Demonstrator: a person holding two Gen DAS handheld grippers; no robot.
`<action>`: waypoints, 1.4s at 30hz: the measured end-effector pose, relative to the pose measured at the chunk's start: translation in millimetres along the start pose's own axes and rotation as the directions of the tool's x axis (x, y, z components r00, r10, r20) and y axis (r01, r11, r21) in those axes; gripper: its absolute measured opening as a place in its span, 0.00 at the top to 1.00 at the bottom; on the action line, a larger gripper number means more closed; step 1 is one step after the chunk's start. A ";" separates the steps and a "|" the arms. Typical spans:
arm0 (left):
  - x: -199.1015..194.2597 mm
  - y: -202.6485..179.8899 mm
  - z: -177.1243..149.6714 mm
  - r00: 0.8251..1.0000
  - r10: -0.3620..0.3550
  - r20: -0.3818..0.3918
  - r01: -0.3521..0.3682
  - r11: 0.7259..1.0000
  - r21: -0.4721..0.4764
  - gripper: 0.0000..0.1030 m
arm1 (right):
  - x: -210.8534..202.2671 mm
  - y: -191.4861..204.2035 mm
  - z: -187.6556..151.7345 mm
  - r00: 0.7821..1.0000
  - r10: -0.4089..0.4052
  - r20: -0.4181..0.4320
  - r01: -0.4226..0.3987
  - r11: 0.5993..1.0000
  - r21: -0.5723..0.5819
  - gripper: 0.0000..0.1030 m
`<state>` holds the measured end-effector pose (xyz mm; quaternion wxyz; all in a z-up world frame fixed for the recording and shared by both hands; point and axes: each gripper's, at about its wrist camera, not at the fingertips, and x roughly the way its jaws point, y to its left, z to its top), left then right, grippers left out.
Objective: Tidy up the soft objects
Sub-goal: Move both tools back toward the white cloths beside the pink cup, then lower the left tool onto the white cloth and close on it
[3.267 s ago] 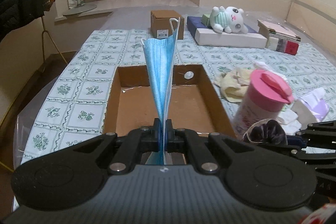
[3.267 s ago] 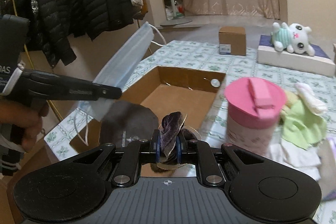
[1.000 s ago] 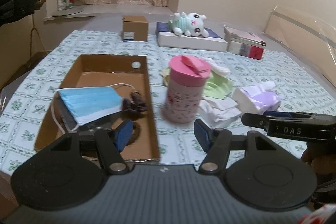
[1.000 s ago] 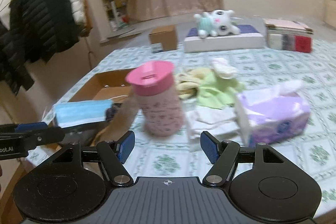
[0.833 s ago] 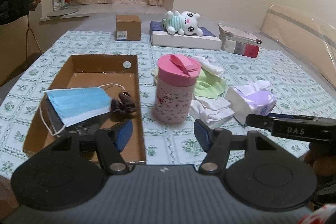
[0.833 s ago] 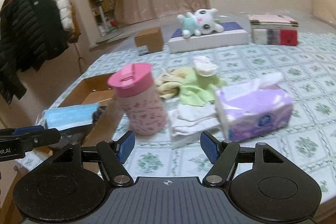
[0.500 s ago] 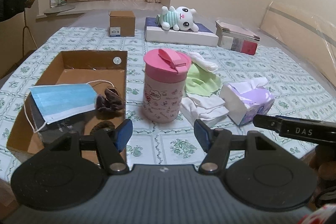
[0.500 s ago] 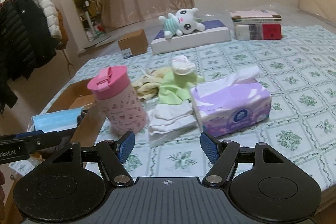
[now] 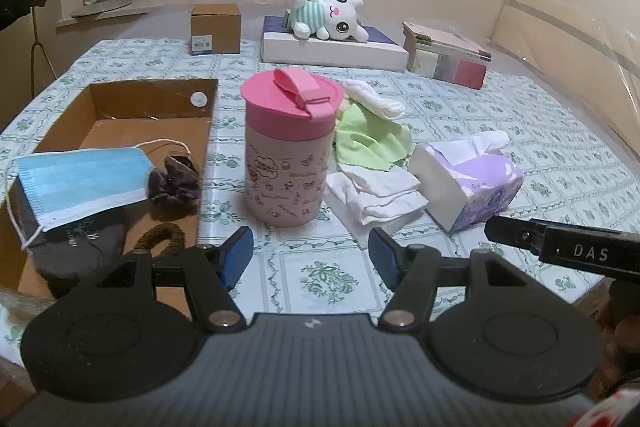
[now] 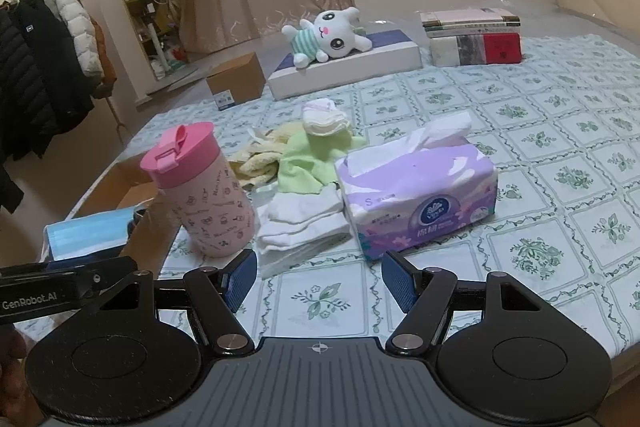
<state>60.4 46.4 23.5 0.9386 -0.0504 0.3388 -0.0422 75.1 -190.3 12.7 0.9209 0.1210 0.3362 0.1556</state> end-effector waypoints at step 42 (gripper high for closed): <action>124.3 -43.1 3.7 0.995 -0.058 -0.076 0.063 0.996 0.070 0.95 | 53.4 -46.8 -21.3 0.992 -0.054 -0.110 0.056 0.998 0.010 0.33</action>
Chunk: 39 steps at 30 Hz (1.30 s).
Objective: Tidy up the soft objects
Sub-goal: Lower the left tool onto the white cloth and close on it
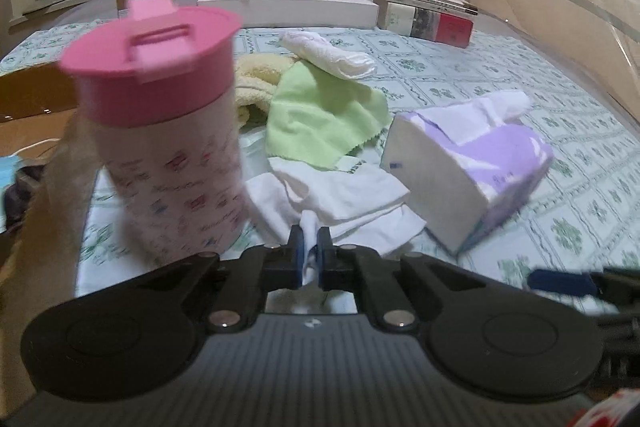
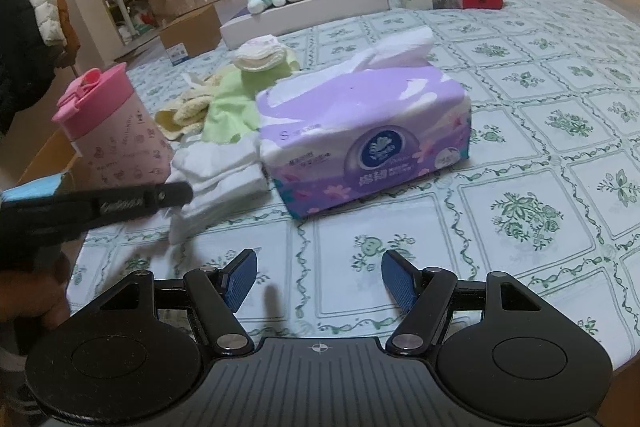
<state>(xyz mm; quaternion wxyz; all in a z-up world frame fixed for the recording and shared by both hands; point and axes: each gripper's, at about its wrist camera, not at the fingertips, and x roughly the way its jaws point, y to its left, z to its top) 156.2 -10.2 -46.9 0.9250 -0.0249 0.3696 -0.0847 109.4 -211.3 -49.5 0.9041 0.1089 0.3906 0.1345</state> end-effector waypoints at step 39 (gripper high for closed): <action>-41.6 5.5 -47.3 0.980 0.201 0.004 -0.190 0.918 0.349 0.30 | 17.5 44.6 2.6 0.999 0.046 -0.027 -0.048 0.996 -0.079 0.33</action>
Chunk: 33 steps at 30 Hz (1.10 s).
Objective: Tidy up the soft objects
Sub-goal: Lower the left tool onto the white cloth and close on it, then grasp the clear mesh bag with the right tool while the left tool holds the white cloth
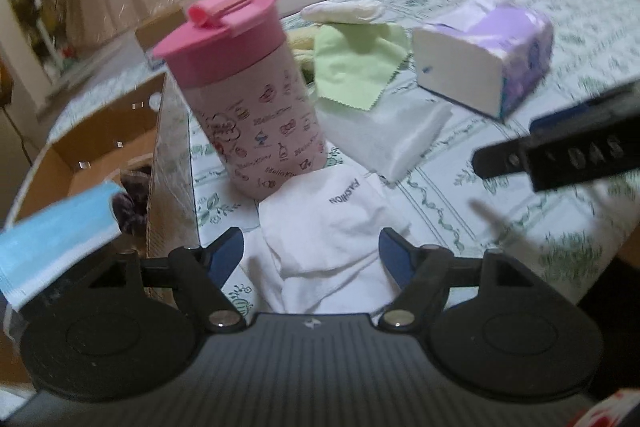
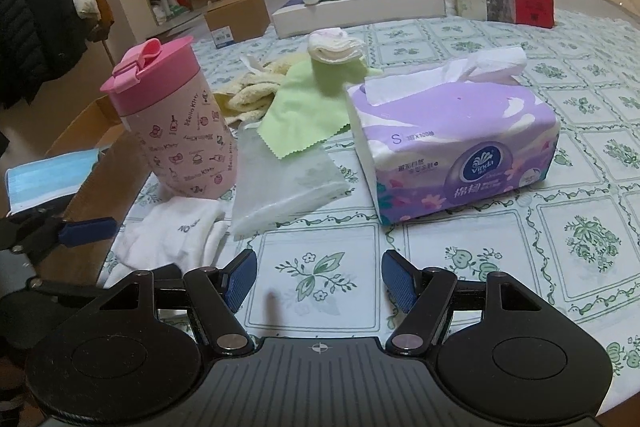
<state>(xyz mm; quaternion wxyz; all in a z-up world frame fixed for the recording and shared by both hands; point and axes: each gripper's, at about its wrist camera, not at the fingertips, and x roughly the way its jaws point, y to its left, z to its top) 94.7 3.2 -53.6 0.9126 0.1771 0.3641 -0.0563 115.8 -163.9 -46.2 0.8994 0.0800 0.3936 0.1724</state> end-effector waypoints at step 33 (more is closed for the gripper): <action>-21.7 37.2 12.1 0.993 -0.111 0.032 0.115 0.974 -0.195 0.88 | 3.8 21.4 5.4 0.998 0.066 0.017 -0.065 0.996 -0.054 0.33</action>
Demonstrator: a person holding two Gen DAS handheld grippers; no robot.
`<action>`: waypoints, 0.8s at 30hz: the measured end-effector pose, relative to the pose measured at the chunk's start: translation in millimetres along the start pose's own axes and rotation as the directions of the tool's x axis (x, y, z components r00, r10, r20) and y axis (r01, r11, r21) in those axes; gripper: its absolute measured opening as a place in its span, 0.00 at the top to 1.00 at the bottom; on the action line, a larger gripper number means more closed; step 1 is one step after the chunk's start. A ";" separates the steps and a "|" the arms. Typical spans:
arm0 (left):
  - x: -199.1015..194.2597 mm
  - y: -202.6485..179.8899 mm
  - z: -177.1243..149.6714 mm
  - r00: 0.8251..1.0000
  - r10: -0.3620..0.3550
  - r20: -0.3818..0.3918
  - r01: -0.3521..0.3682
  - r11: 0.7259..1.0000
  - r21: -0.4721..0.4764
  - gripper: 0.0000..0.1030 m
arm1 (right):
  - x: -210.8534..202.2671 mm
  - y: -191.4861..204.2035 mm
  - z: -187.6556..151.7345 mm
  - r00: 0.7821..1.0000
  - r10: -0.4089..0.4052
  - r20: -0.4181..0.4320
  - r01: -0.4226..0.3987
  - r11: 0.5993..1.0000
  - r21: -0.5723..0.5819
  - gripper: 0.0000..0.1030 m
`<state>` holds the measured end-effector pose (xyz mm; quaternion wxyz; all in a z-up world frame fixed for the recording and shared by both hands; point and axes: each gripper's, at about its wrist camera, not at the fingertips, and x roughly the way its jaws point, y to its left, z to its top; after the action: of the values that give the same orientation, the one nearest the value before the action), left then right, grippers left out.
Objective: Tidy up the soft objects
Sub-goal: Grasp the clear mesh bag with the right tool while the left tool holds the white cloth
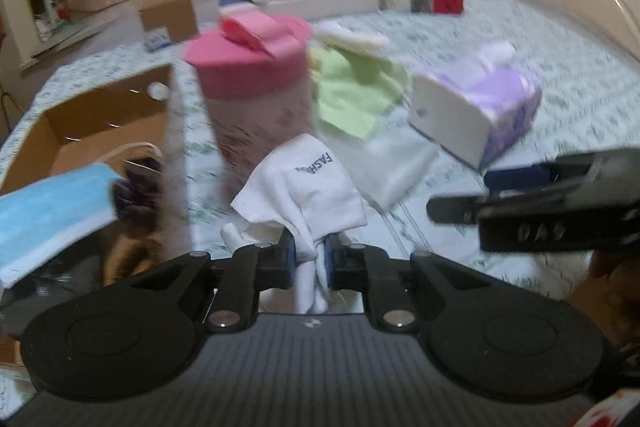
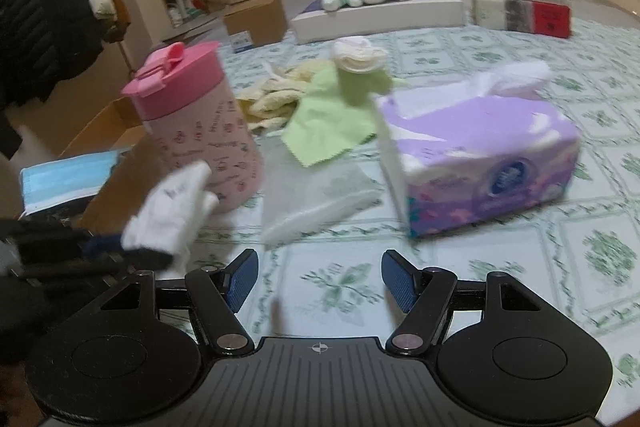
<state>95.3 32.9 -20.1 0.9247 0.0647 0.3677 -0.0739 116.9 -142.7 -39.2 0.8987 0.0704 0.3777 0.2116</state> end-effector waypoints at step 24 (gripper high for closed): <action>-20.3 29.4 4.0 0.999 0.012 0.048 -0.007 0.995 -0.096 0.88 | 61.8 38.6 12.7 0.991 -0.107 -0.078 0.081 0.956 -0.283 0.99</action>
<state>88.8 62.9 -1.3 0.9357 0.0204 0.3482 -0.0535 151.9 -80.8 -59.3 0.8903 -0.0850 0.3881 0.2226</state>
